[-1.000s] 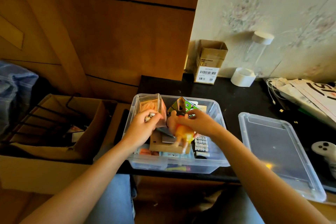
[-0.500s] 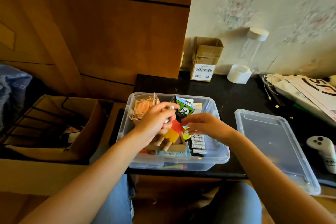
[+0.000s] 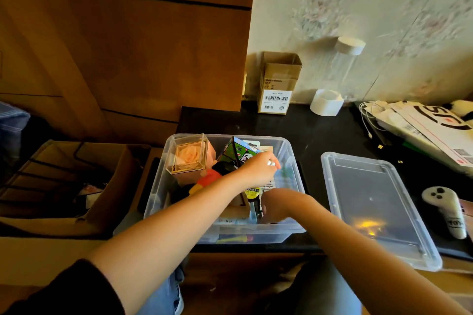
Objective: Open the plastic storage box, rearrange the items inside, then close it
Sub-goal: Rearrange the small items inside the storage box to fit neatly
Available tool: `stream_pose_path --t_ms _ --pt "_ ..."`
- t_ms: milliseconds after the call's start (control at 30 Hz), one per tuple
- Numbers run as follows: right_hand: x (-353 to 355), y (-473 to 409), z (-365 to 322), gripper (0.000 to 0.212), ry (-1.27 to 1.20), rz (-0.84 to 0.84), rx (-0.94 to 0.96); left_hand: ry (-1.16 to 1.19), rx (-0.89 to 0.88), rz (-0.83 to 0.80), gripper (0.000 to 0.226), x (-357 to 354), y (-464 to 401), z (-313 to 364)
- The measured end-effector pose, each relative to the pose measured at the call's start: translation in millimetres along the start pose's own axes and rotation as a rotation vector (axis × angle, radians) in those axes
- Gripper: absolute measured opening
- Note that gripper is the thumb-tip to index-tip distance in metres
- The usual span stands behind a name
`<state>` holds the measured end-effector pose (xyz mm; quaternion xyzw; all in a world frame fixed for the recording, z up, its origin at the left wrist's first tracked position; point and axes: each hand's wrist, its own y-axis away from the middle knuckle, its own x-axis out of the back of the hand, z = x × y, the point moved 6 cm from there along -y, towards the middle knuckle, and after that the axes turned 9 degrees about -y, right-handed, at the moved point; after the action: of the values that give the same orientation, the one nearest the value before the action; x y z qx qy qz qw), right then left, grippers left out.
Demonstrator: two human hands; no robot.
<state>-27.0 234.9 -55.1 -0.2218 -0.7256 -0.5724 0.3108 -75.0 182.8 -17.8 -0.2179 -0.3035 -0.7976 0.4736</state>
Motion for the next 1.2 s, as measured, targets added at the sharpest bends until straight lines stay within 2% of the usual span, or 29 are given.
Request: stream_pose_path --t_ms 133,267,333,400,500,567,667,733,867,1067,1200 --pt "-17.7 -12.1 -7.2 0.05 0.094 -0.237 -0.085 -0.012 0.064 -0.087 0.021 -2.9 -0.1 -11.1" --pt "-14.1 -12.1 -6.8 0.036 0.114 -0.231 -0.1 -0.079 0.066 -0.166 0.029 -5.5 -1.2 -12.1" --pt "-3.2 -4.6 -4.8 0.042 0.112 -0.122 -0.082 -0.139 0.049 -0.175 0.03 -6.0 -2.5 -12.0" --pt "13.8 6.1 -1.3 0.048 0.101 0.077 -0.044 -0.196 0.02 -0.155 0.023 -6.4 -4.4 -9.6" --pt "35.4 26.1 6.7 0.038 0.099 0.268 -0.003 -0.379 0.03 -0.175 0.024 -16.6 -3.2 -13.0" --pt "52.3 38.5 13.5 0.029 0.094 0.377 0.017 -0.364 0.084 -0.268 0.014 -28.8 -1.4 -21.8" --pt "73.7 43.6 27.0 0.031 -0.039 0.484 0.046 -0.375 0.108 -0.366 0.032 -40.4 2.2 -27.6" --pt "80.7 38.7 31.8 0.023 -0.146 0.543 0.052 -0.378 0.102 -0.412 0.038 -49.6 -1.3 -26.9" --pt "79.5 21.0 24.5 0.026 -0.188 0.601 0.063 -0.463 0.132 -0.678 0.037 -81.4 3.6 -28.3" --pt "69.3 -0.4 21.7 0.023 -0.149 0.546 0.087 -0.819 -0.041 -0.549 0.027 -97.0 -5.0 -25.8" --pt "68.4 -6.3 22.9 0.022 -0.102 0.572 0.099 -0.794 -0.106 -0.503 0.029 -95.9 -7.3 -24.8"
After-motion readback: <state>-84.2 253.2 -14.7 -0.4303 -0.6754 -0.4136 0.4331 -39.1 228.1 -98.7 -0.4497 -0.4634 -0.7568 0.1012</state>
